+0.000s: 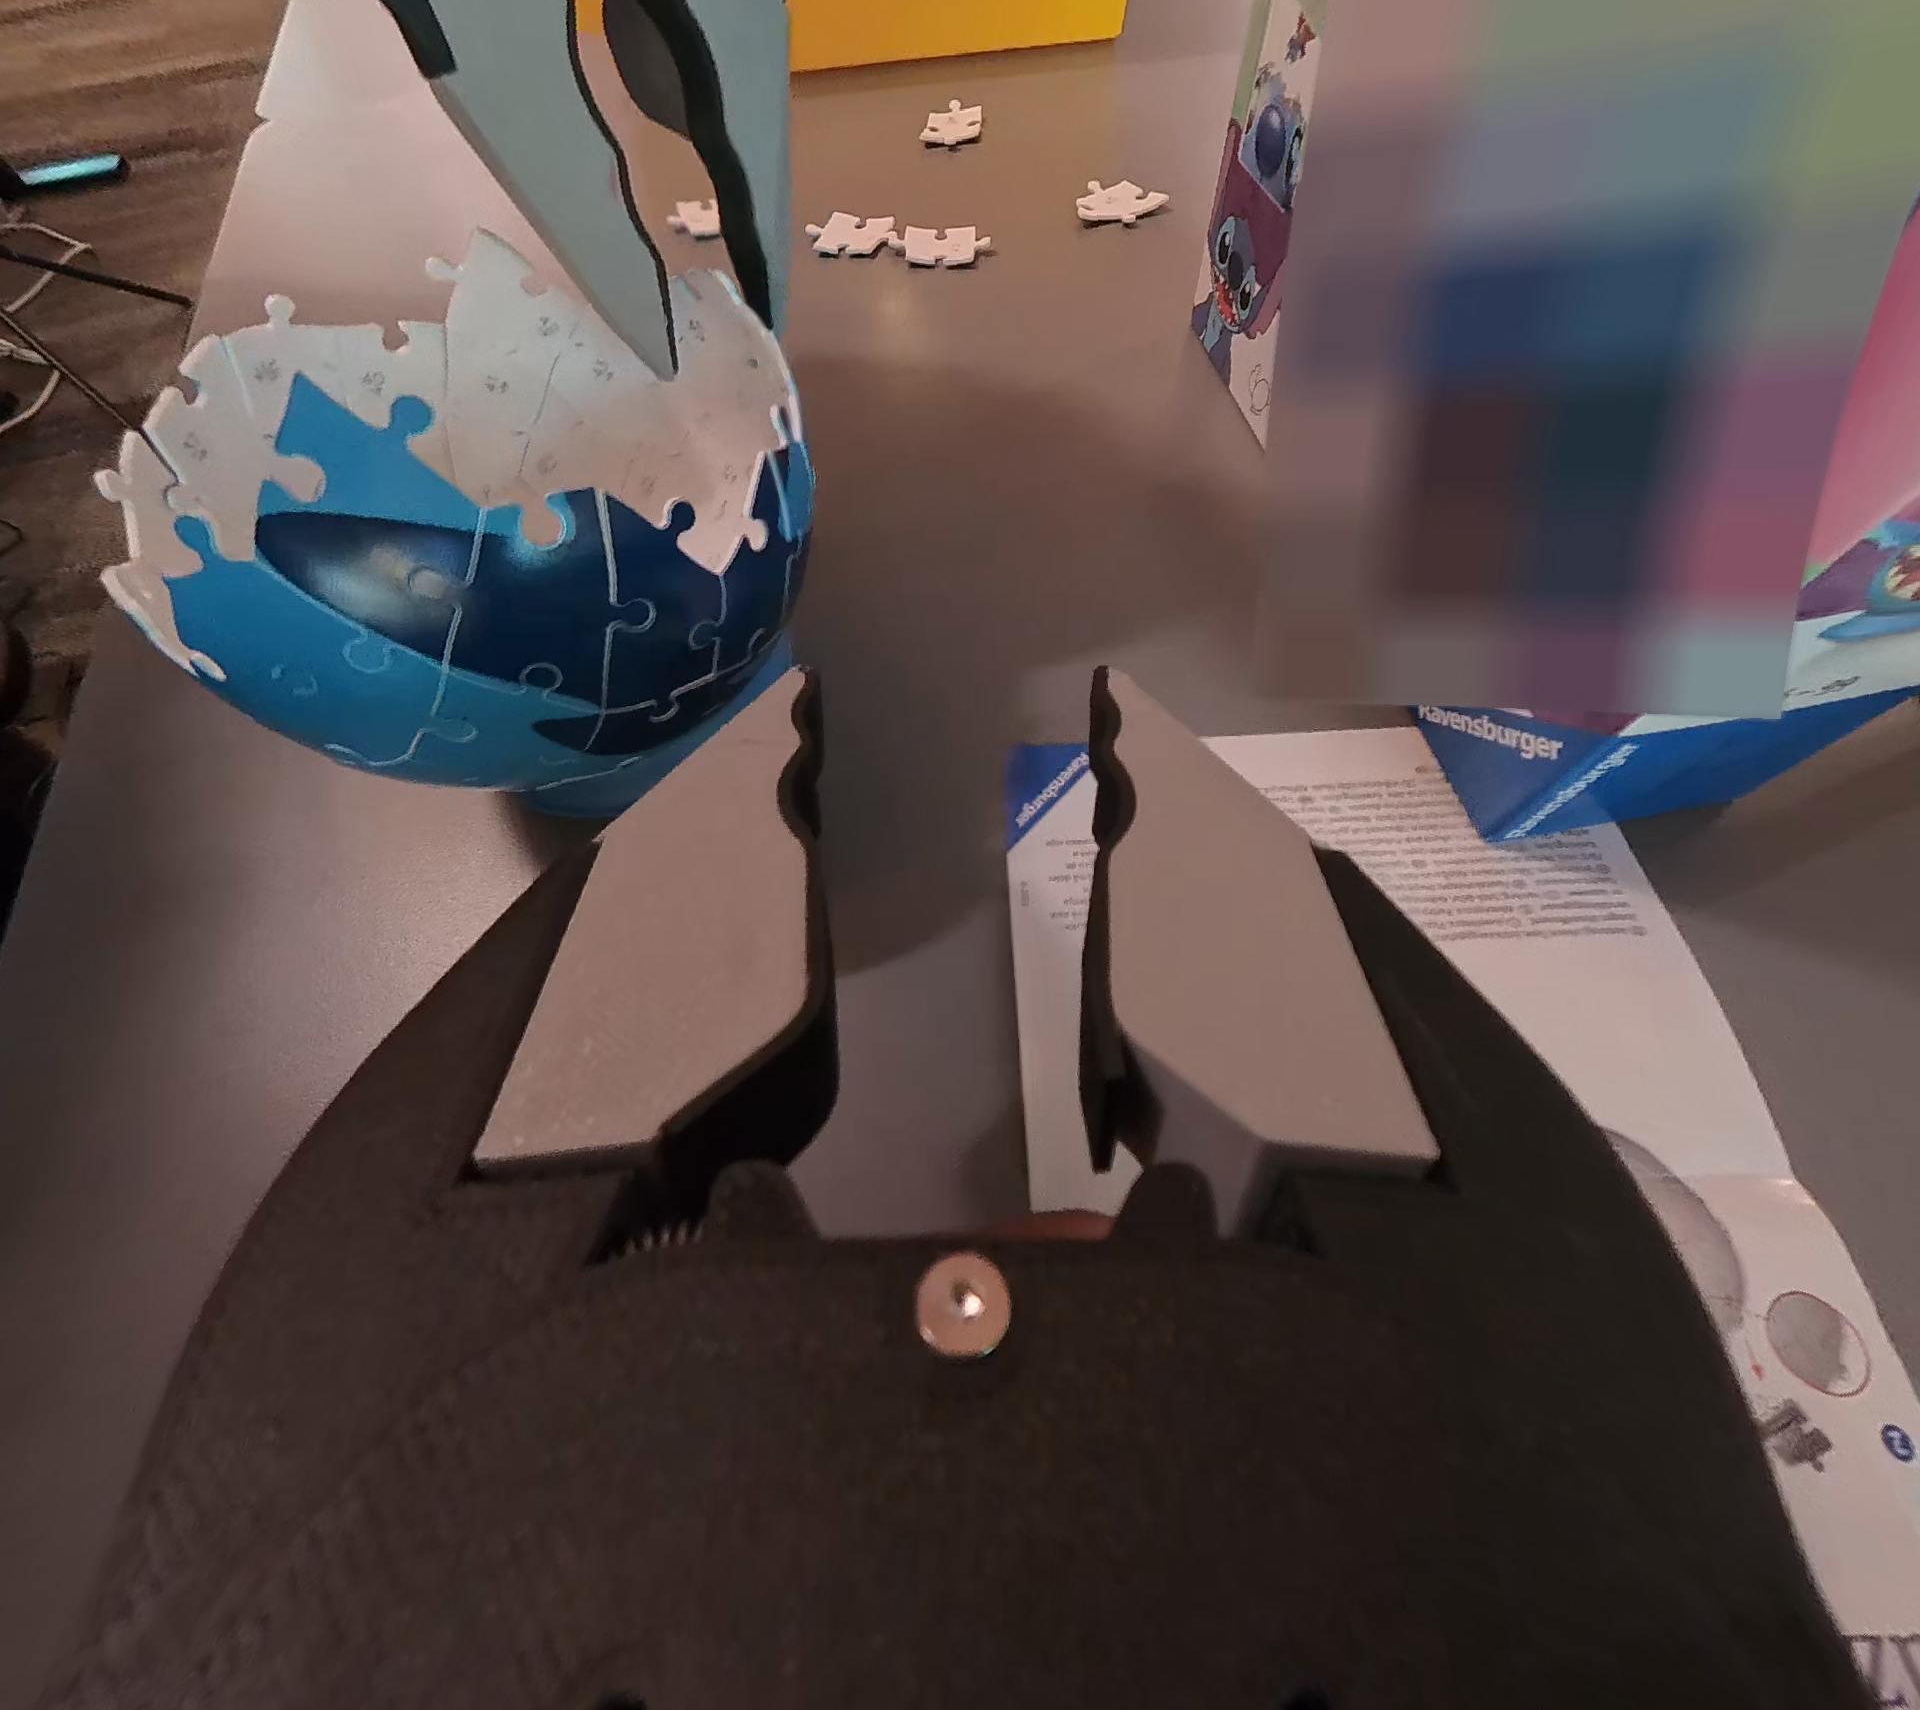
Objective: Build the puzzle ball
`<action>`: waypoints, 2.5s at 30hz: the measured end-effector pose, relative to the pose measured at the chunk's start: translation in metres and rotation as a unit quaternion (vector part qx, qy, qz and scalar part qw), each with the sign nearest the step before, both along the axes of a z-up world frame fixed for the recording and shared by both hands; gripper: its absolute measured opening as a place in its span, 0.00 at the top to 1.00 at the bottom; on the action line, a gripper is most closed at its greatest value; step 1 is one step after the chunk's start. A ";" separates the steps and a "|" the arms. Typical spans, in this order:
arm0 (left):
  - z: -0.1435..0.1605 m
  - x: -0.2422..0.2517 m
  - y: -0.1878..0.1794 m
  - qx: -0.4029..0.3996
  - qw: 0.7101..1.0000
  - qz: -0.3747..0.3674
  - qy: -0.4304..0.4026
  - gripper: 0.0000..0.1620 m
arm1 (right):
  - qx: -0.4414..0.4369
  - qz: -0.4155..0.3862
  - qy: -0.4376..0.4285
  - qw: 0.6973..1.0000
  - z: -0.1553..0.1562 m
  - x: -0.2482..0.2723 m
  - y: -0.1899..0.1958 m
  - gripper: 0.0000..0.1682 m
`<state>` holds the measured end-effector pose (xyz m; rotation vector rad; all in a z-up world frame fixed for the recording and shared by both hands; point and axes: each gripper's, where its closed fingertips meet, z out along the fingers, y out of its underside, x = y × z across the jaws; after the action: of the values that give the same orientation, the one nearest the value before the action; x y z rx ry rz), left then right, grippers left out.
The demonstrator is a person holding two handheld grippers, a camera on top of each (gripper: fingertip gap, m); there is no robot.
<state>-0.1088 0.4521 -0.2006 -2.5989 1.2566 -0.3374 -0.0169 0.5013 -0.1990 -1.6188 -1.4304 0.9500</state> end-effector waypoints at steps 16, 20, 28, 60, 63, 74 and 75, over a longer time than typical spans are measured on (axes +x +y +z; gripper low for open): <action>-0.007 0.002 0.001 0.030 1.000 0.003 0.009 0.96 | 0.100 0.228 -0.124 0.961 0.018 -0.080 -0.028 0.80; -0.009 0.003 -0.003 0.023 1.000 0.002 0.000 0.92 | 0.102 0.243 -0.130 0.956 0.016 -0.091 -0.035 0.84; -0.008 -0.002 -0.003 0.048 0.999 0.004 0.005 0.97 | 0.109 0.286 -0.118 0.945 0.015 -0.098 -0.045 0.95; -0.010 -0.003 0.003 0.099 0.994 -0.028 0.048 0.98 | 0.078 0.292 -0.113 0.946 0.014 -0.096 -0.045 1.00; -0.009 -0.003 0.004 0.103 0.993 -0.029 0.049 0.98 | 0.077 0.291 -0.113 0.947 0.015 -0.096 -0.045 1.00; -0.010 -0.003 0.004 0.108 0.992 -0.033 0.056 0.98 | 0.049 0.286 -0.115 0.950 0.015 -0.097 -0.045 1.00; -0.010 -0.004 0.004 0.108 0.992 -0.033 0.056 0.98 | 0.047 0.285 -0.115 0.950 0.015 -0.097 -0.044 1.00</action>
<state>-0.1123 0.4564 -0.2106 -2.4250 1.3364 -0.0624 -0.1139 0.4568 -0.1844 -1.2924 -2.1415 1.0044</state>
